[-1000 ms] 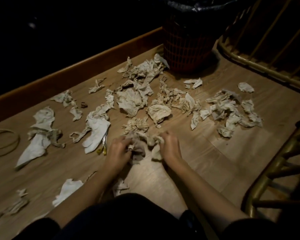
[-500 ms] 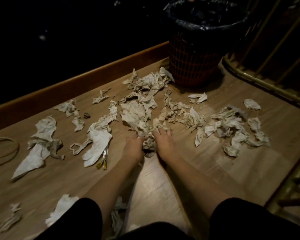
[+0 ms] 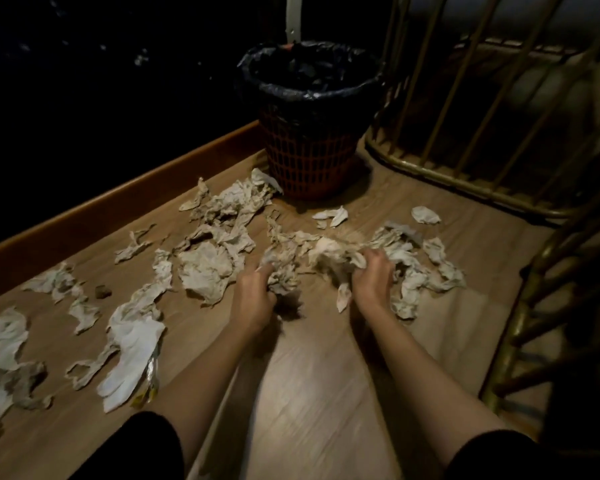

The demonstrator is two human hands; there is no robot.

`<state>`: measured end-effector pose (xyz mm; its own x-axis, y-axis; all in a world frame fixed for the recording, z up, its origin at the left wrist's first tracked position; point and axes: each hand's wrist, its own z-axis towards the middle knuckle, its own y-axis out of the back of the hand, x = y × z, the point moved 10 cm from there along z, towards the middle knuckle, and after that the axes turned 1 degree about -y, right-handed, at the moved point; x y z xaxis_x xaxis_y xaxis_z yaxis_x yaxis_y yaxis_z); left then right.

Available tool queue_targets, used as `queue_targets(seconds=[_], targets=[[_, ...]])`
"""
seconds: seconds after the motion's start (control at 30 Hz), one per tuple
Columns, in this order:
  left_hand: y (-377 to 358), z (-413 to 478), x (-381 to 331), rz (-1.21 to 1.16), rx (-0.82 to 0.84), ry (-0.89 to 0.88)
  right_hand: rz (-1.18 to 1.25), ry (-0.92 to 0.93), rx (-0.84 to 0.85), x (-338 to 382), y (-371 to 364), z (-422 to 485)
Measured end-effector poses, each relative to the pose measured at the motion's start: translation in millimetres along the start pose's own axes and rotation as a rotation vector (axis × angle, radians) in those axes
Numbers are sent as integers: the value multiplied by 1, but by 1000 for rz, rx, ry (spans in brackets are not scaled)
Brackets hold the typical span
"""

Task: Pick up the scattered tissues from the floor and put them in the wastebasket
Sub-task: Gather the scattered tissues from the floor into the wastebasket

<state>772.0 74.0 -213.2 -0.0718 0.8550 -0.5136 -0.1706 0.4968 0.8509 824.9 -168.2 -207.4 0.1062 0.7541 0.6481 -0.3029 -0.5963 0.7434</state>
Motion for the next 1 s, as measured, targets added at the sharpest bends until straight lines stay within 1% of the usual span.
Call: queue_targets(seconds=[0.07, 0.13, 0.17, 0.2, 0.27, 0.3, 0.33, 0.37, 0.4, 0.43, 0.5, 0.57, 0.63, 0.7, 0.73, 0.87, 1.0], targets=[[-3, 28, -20, 30, -17, -32, -19, -80, -48, -22, 22, 26], [-20, 56, -33, 42, 35, -16, -77, -142, -22, -43, 30, 43], [-34, 68, -38, 51, 94, 2, -127, -193, 6, -55, 29, 50], [-51, 78, -42, 66, 175, 14, -177, -244, 89, -68, 20, 54], [-92, 86, -55, 135, 376, -11, -234, -299, 382, -92, -14, 51], [-112, 85, -60, 175, 487, -28, -251, -299, 487, -101, -30, 48], [-130, 81, -63, 203, 591, -30, -287, -277, 526, -107, -40, 45], [-144, 76, -65, 224, 667, -20, -331, -258, 519, -109, -43, 42], [-156, 72, -65, 239, 701, -19, -364, -233, 479, -108, -46, 41], [-163, 69, -66, 262, 696, -28, -379, -203, 434, -102, -47, 38], [-166, 63, -72, 277, 586, -92, -282, -202, 359, -90, -50, 27], [-157, 54, -77, 158, 448, -139, -216, -202, 301, -82, -52, 10], [-143, 40, -79, 83, 356, -183, -220, -100, 271, -66, -54, -10], [-129, 29, -74, 100, 315, -210, -206, 15, 228, -51, -50, -26], [-120, 26, -68, 97, 286, -203, -185, 26, 218, -49, -48, -28], [-61, 32, -43, 4, 118, -111, -60, 36, 227, -26, -32, -11], [21, 76, -64, -18, -74, -165, 42, 174, 137, 43, -4, 28]])
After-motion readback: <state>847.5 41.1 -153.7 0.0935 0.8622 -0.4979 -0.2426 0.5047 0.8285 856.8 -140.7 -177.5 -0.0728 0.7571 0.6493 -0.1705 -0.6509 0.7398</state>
